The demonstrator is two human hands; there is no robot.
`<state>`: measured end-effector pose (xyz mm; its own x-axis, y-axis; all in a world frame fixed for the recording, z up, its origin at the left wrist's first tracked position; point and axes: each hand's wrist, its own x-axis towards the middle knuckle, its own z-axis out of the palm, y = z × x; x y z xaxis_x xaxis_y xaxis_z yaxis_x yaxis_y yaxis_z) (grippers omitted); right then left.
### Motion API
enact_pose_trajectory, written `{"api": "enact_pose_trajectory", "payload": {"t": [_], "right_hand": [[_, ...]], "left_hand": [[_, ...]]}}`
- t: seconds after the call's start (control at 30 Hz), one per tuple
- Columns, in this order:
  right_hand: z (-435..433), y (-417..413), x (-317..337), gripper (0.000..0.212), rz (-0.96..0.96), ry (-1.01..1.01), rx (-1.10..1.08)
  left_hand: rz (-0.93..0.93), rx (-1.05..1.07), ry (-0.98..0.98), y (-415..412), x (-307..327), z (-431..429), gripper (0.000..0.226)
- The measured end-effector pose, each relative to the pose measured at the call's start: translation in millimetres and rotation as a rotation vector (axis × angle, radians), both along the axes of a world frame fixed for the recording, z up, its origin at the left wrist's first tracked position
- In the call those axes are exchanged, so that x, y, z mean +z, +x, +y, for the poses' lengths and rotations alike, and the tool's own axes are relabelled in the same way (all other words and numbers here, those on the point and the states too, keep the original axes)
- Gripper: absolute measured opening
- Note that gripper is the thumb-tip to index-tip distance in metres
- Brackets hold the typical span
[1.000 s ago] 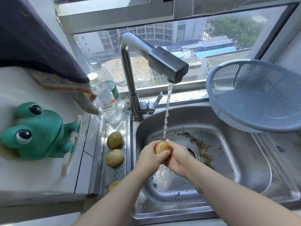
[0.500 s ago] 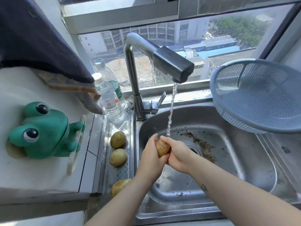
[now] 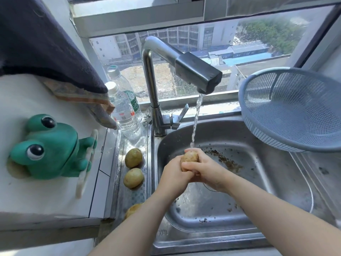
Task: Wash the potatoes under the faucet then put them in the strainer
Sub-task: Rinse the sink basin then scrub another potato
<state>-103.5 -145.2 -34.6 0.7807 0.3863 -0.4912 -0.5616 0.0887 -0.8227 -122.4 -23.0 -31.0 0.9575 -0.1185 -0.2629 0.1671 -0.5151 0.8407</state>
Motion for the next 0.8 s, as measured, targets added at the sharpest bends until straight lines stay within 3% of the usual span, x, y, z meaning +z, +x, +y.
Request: {"api": "enact_pose_trajectory", "payload": {"t": [0.1,0.23,0.33,0.5,0.63,0.8], "right_hand": [[5,-1,-4,0.032,-0.019,-0.050,-0.119],[12,0,-7,0.015,-0.180,-0.247,-0.263],[17,0,-7,0.012,-0.161,-0.264,-0.307],[14,5,7,0.023,0.103,0.058,-0.232],[-1,4,11,0.030,0.163,0.214,-0.063],[-3,3,10,0.039,0.135,0.169,-0.116]], "left_hand": [[0.048,0.069,-0.023,-3,2,-7,0.021],[-0.035,0.115,-0.011,-8,7,-15,0.017],[-0.075,0.133,0.016,-10,5,-14,0.016],[-0.103,0.126,0.042,-5,3,-2,0.016],[-0.077,0.063,0.039,4,7,3,0.019],[-0.117,0.014,0.130,4,11,-2,0.029]]}}
